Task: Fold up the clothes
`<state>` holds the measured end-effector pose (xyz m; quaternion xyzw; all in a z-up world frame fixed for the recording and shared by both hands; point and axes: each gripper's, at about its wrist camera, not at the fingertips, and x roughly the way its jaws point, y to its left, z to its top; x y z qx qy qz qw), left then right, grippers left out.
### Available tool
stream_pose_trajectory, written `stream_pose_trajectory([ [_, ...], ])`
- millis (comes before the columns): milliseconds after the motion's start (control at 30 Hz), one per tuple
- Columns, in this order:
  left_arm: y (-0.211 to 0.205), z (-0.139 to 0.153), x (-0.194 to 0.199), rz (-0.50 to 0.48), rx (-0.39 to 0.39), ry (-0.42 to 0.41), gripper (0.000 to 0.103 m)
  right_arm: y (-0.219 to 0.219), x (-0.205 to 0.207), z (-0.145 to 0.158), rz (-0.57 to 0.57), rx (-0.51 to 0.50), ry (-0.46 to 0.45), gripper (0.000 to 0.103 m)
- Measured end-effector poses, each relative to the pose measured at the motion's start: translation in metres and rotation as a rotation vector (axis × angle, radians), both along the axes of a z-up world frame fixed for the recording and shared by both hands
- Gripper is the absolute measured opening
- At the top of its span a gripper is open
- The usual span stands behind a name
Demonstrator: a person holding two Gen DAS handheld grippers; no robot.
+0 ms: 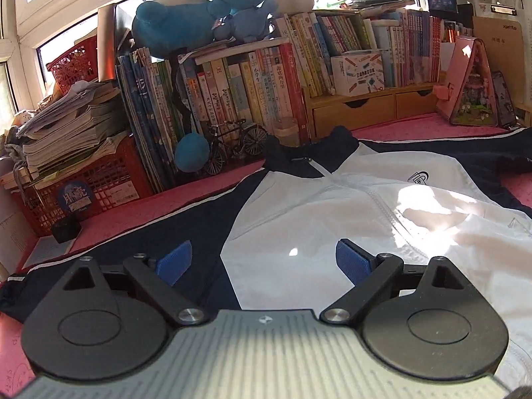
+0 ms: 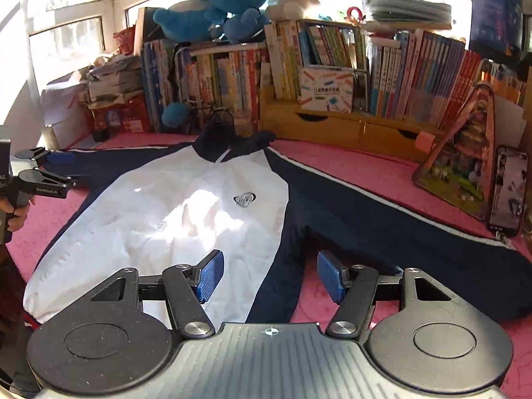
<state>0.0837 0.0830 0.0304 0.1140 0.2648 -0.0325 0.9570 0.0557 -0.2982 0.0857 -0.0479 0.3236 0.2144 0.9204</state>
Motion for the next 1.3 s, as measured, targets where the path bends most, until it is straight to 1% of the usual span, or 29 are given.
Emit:
stream_pose_trajectory([
  [33,-0.002,-0.002,0.015,-0.003,-0.016,0.003,0.095,0.014,0.030,-0.002,0.012,0.012,-0.020,0.061],
  [67,-0.004,-0.005,0.030,-0.006,-0.035,0.007,0.095,0.027,0.064,-0.009,0.011,0.038,-0.005,0.055],
  [100,-0.005,-0.011,0.045,-0.005,-0.065,0.015,0.095,0.043,0.097,-0.019,0.002,0.062,0.025,0.044],
  [133,-0.006,-0.016,0.055,-0.011,-0.080,0.023,0.095,0.056,0.132,-0.029,-0.009,0.089,0.060,0.040],
  [167,-0.007,-0.021,0.065,-0.018,-0.093,0.031,0.095,0.071,0.164,-0.041,-0.014,0.111,0.088,0.032],
  [200,-0.008,-0.022,0.074,-0.026,-0.091,0.028,0.095,0.085,0.195,-0.054,-0.022,0.128,0.113,0.029],
  [233,-0.010,-0.024,0.083,-0.035,-0.086,0.023,0.095,0.099,0.223,-0.067,-0.040,0.115,0.119,0.028],
  [300,-0.011,-0.019,0.104,-0.064,-0.087,0.008,0.095,0.117,0.262,-0.086,-0.082,0.037,0.108,0.027],
  [367,-0.012,-0.014,0.130,-0.111,-0.115,0.015,0.097,0.122,0.290,-0.107,-0.114,-0.022,0.114,0.027],
  [400,-0.016,-0.014,0.146,-0.134,-0.121,0.014,0.097,0.116,0.297,-0.117,-0.114,-0.005,0.119,0.027],
  [500,-0.035,-0.017,0.192,-0.179,-0.121,0.022,0.097,0.093,0.299,-0.138,-0.111,0.098,0.143,0.027],
  [600,-0.059,-0.026,0.231,-0.242,-0.130,0.038,0.096,0.080,0.292,-0.146,-0.097,0.137,0.099,0.025],
  [667,-0.077,-0.033,0.250,-0.277,-0.122,0.045,0.096,0.082,0.284,-0.151,-0.073,0.119,0.043,0.026],
  [733,-0.093,-0.039,0.264,-0.305,-0.093,0.048,0.096,0.086,0.280,-0.152,-0.053,0.096,0.016,0.030],
  [767,-0.101,-0.044,0.272,-0.304,-0.066,0.053,0.096,0.086,0.280,-0.153,-0.045,0.098,0.018,0.034],
  [833,-0.116,-0.053,0.286,-0.294,-0.016,0.065,0.096,0.084,0.282,-0.152,-0.039,0.133,0.030,0.038],
  [867,-0.121,-0.057,0.291,-0.293,-0.008,0.074,0.096,0.080,0.283,-0.152,-0.038,0.161,0.041,0.039],
  [900,-0.124,-0.059,0.295,-0.306,-0.027,0.095,0.096,0.077,0.284,-0.152,-0.038,0.190,0.051,0.041],
  [933,-0.127,-0.062,0.298,-0.320,-0.049,0.118,0.091,0.074,0.286,-0.152,-0.037,0.215,0.061,0.041],
  [967,-0.130,-0.065,0.301,-0.335,-0.070,0.142,0.081,0.070,0.287,-0.153,-0.036,0.241,0.070,0.041],
  [1000,-0.133,-0.068,0.304,-0.349,-0.082,0.176,0.062,0.068,0.289,-0.154,-0.037,0.262,0.078,0.041],
  [1067,-0.141,-0.077,0.306,-0.313,-0.032,0.200,0.044,0.064,0.292,-0.155,-0.039,0.303,0.093,0.041],
  [1133,-0.141,-0.079,0.306,-0.297,-0.026,0.193,0.035,0.062,0.294,-0.155,-0.041,0.318,0.098,0.041],
  [1167,-0.138,-0.078,0.308,-0.277,-0.043,0.191,0.027,0.062,0.294,-0.155,-0.041,0.318,0.098,0.041],
  [1200,-0.134,-0.077,0.310,-0.256,-0.061,0.190,0.022,0.063,0.293,-0.155,-0.041,0.318,0.098,0.041],
  [1300,-0.118,-0.072,0.318,-0.201,-0.162,0.196,0.014,0.065,0.293,-0.154,-0.041,0.303,0.093,0.041],
])
